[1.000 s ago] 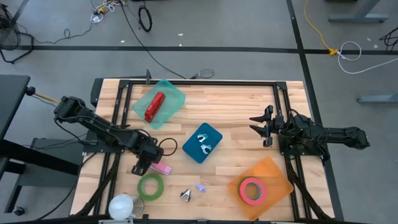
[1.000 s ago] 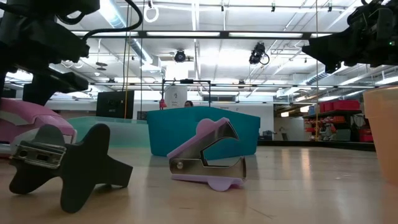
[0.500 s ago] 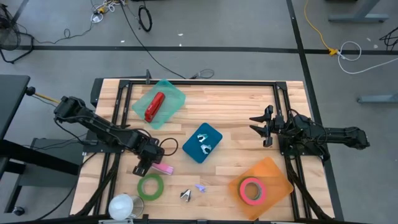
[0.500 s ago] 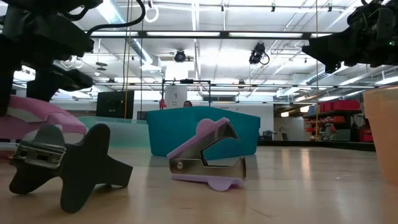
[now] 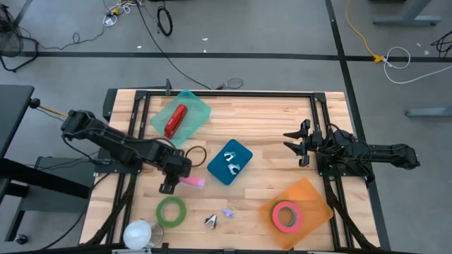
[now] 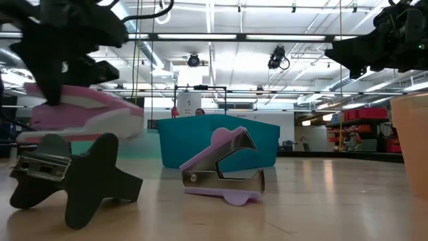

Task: Pick and place Stapler, Stapler remover, tape
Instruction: Put the pink stapler into the green bin

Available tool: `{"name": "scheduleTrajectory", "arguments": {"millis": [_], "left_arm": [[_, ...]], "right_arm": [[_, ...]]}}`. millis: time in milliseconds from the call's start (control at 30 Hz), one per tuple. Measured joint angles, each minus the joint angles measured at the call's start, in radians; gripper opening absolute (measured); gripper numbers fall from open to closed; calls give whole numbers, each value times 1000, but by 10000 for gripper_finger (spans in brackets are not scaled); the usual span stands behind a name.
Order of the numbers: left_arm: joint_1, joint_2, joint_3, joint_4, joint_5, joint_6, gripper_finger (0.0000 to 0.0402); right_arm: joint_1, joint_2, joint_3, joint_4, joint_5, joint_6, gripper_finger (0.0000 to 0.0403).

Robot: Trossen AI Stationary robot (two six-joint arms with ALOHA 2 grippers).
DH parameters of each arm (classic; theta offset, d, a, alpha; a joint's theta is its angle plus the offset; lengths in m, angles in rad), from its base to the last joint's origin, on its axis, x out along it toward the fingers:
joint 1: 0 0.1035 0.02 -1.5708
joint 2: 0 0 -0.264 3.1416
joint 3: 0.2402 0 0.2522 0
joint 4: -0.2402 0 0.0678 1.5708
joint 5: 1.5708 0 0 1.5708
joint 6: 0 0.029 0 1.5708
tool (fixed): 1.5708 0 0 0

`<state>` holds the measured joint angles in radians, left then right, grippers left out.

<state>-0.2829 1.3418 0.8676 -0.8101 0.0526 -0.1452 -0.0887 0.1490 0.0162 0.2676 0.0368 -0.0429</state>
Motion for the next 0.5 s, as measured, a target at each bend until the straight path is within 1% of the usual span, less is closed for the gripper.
{"name": "scheduleTrajectory", "arguments": {"millis": [200, 333, 500], "left_arm": [[81, 0, 82, -145, -35, 2, 154], [124, 0, 142, -222, -47, 33, 150], [183, 0, 220, -319, -132, 37, 153]], "right_arm": [[0, 0, 0, 0, 0, 0, 155], [0, 0, 0, 0, 0, 0, 155], [0, 0, 0, 0, 0, 0, 155]]}}
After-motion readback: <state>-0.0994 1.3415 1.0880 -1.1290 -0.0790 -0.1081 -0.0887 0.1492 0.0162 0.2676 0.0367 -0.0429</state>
